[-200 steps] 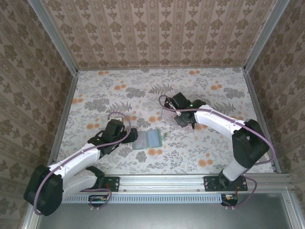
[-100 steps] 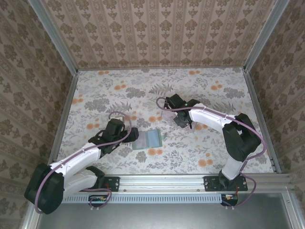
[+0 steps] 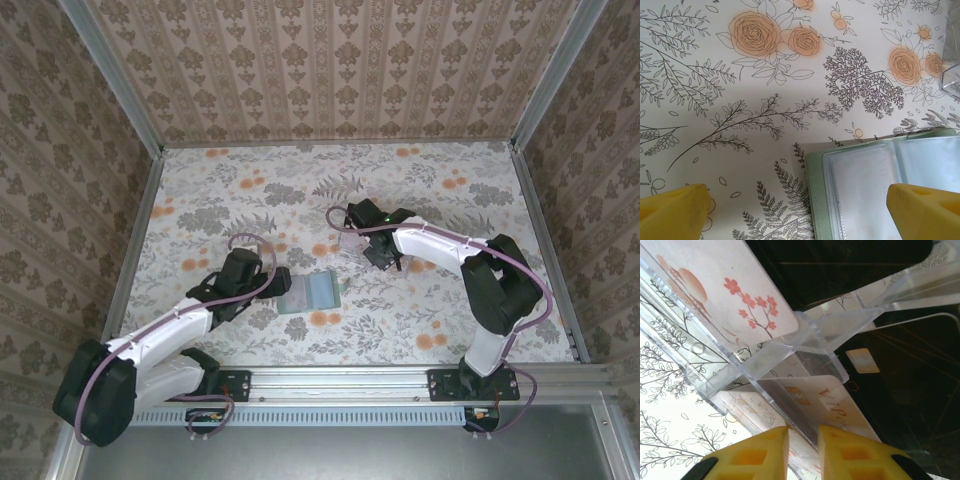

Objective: Put the credit cards into the card holder
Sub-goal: Pick up the credit card from the storage box.

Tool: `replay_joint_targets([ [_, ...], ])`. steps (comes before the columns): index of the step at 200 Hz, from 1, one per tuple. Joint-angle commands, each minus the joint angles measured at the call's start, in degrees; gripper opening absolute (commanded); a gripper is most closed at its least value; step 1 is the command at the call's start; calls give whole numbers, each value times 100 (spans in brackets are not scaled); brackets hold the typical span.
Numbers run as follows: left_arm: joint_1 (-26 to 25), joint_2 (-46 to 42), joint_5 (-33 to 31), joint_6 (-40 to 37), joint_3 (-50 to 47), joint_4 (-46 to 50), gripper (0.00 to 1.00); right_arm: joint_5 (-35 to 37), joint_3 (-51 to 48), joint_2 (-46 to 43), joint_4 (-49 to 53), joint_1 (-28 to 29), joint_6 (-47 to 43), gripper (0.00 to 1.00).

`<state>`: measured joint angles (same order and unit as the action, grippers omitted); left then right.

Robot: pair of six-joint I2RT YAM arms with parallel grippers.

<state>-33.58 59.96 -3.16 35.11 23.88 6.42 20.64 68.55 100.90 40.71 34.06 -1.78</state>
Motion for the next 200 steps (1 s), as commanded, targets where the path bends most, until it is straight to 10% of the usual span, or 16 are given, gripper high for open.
replay_joint_targets([
  [1,62,17,57,-31,10,-114,100,-20,53,114,209,4,-25,22],
  [200,65,-20,36,4,-41,-128,100,-262,141,318,453,83,-120,20],
])
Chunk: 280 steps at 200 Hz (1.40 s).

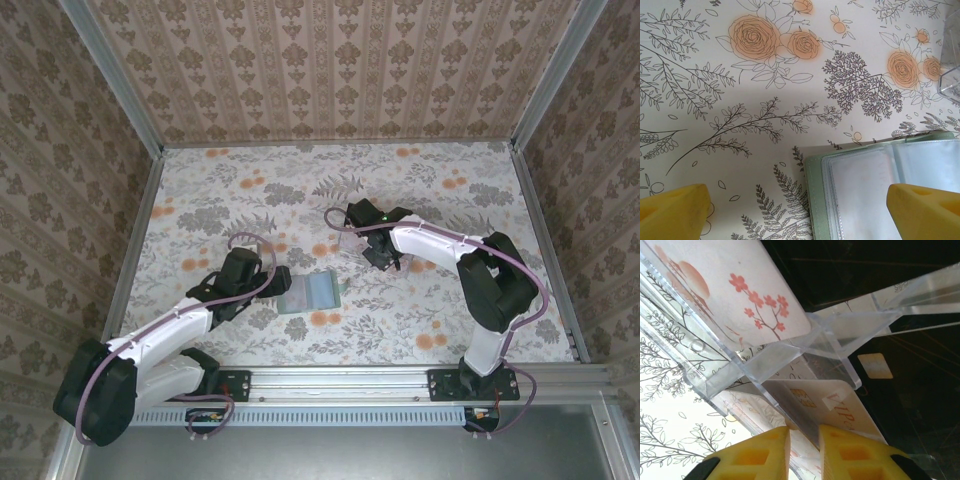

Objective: Put the credit cards into the card holder
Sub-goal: Pick up the credit card from the storage box.

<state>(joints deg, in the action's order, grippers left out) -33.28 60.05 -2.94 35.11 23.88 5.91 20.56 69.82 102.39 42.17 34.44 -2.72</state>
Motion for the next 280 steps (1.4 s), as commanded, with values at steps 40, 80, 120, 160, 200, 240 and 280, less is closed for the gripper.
replay_joint_targets([
  [40,41,-29,8,-1,-55,-81,100,-397,40,162,347,55,-63,7],
  [80,41,-33,13,-4,-49,-82,100,-480,102,90,331,81,-11,5],
  [120,49,-37,-2,-18,-50,-73,100,-681,172,-94,216,96,87,2],
  [160,49,-37,4,-13,-50,-73,100,-882,198,89,265,98,62,15],
  [200,49,-68,4,-24,-59,-55,100,-894,104,205,262,108,88,25],
  [240,58,-72,-5,-5,-81,-64,100,-878,72,106,241,108,88,24],
  [280,58,-71,-5,3,-112,-73,100,-844,141,-25,293,108,70,24],
])
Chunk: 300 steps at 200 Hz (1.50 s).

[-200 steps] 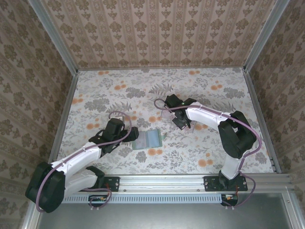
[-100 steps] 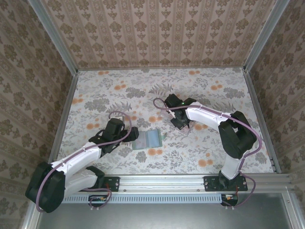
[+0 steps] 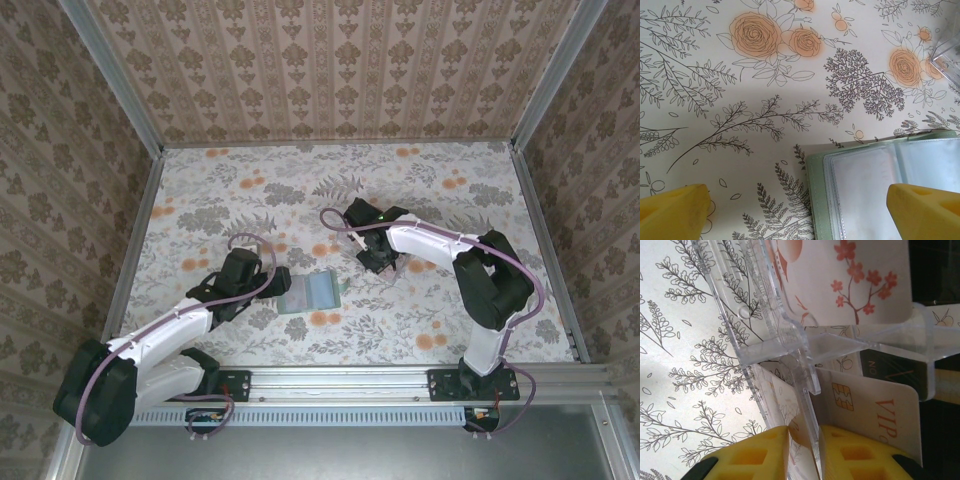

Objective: Put the credit cards into the card holder
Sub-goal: Pick up the credit card from the storage box.

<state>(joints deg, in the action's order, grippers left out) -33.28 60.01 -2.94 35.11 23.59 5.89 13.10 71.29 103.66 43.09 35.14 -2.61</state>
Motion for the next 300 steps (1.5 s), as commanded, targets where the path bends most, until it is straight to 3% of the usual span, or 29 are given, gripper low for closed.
replay_joint_targets([
  [1,58,-67,-5,3,-83,-70,100,-98,-3,-157,205,38,59,24],
  [102,58,-85,12,28,-118,-97,100,-116,-23,-326,253,37,57,19],
  [188,58,-101,22,23,-123,-88,100,-239,8,-309,252,96,-155,7],
  [271,60,-68,29,5,-74,-38,100,34,477,-1302,488,412,-75,0],
  [300,62,-120,-26,-18,-64,68,100,-521,508,-1752,258,424,607,0],
])
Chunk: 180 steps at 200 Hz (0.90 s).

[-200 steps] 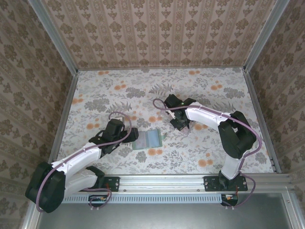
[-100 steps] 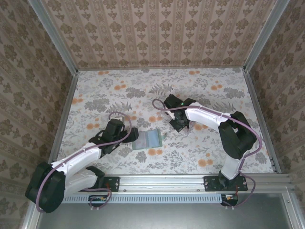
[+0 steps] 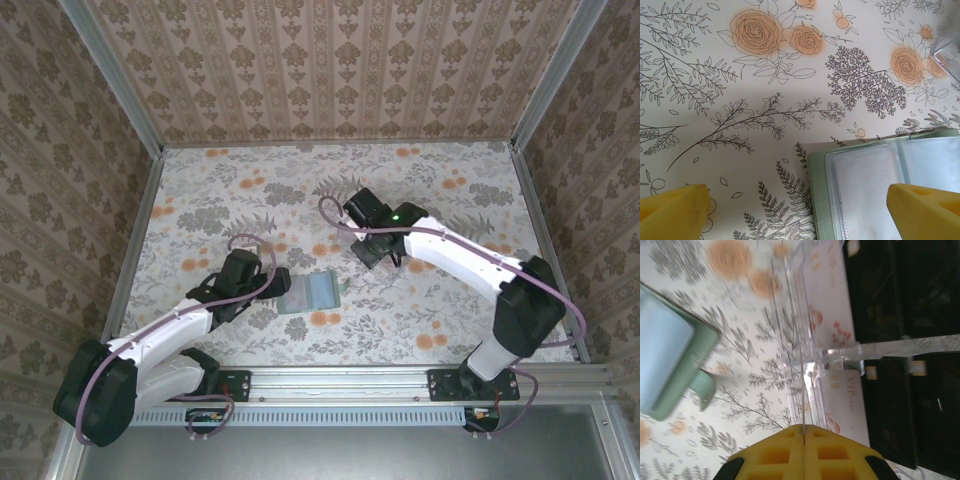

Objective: Put the credit cards into the card holder
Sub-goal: Pick up the credit card from the storage box, then insert the credit card into the card slot.

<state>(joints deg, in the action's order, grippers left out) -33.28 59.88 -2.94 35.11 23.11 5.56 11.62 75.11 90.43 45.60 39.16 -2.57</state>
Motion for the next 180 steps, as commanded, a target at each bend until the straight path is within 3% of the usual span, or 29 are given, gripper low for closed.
replay_joint_targets([
  [1,60,-112,-29,-20,-17,106,100,-411,122,-448,-18,22,641,0],
  [46,58,-200,-357,70,48,594,100,-2338,-1281,-895,-2586,39,2921,0],
  [93,58,-187,-542,94,147,998,100,-3335,-2600,-340,-5418,78,4585,0],
  [180,58,28,-385,18,211,999,100,-3631,-2910,621,-6479,264,5026,0],
])
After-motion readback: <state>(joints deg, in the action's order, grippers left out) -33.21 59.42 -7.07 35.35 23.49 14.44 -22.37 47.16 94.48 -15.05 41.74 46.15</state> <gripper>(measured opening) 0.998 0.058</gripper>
